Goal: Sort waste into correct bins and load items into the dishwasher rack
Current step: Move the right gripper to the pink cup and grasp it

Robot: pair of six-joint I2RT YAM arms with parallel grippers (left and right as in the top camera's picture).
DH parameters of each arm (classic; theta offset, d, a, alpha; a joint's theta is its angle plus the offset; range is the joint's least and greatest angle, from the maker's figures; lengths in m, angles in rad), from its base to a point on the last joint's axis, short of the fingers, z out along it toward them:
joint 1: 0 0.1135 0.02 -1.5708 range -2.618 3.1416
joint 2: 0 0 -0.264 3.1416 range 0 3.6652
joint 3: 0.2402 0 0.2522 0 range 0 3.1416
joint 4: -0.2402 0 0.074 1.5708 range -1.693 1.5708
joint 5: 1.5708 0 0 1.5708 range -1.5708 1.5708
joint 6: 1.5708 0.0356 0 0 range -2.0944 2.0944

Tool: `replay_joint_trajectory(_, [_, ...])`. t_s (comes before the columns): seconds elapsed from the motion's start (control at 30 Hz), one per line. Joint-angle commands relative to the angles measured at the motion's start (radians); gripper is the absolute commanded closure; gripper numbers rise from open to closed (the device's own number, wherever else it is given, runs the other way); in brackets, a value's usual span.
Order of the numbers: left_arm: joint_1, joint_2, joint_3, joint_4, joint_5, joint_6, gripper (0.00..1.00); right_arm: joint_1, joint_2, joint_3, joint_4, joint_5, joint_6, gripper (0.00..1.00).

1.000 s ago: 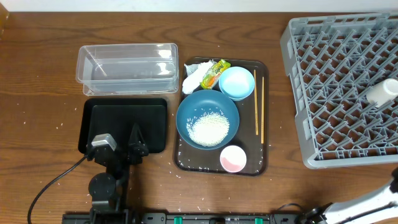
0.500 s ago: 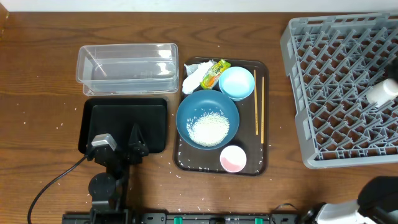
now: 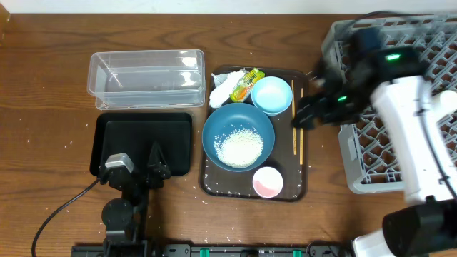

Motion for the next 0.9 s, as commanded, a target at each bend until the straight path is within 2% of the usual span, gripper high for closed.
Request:
replay_joint_trajectory(0.0, [-0.005, 0.000, -0.017, -0.034, -0.008, 0.009, 0.09, 0.099, -0.011, -0.057, 0.021, 0.098, 0.105, 0.08])
replay_joint_trajectory(0.13, [-0.005, 0.000, -0.017, -0.034, -0.008, 0.009, 0.09, 0.214, -0.011, -0.095, 0.026, 0.098, 0.155, 0.09])
replay_joint_trajectory(0.23, [-0.005, 0.000, -0.017, -0.034, -0.008, 0.009, 0.09, 0.296, -0.011, -0.111, 0.016, 0.099, 0.155, 0.14])
replay_joint_trajectory(0.3, [-0.005, 0.000, -0.017, -0.034, -0.008, 0.009, 0.09, 0.354, -0.011, -0.131, 0.021, 0.099, 0.157, 0.27])
replay_joint_trajectory(0.4, [-0.005, 0.000, -0.017, -0.034, -0.008, 0.009, 0.09, 0.440, -0.011, -0.177, 0.059, 0.137, 0.235, 0.56])
replay_joint_trajectory(0.6, [-0.005, 0.000, -0.017, -0.034, -0.008, 0.009, 0.09, 0.601, -0.011, -0.291, 0.134, 0.259, 0.432, 0.56])
replay_joint_trajectory(0.87, [-0.005, 0.000, -0.017, -0.034, -0.008, 0.009, 0.09, 0.729, -0.011, -0.413, 0.322, 0.326, 0.588, 0.55])
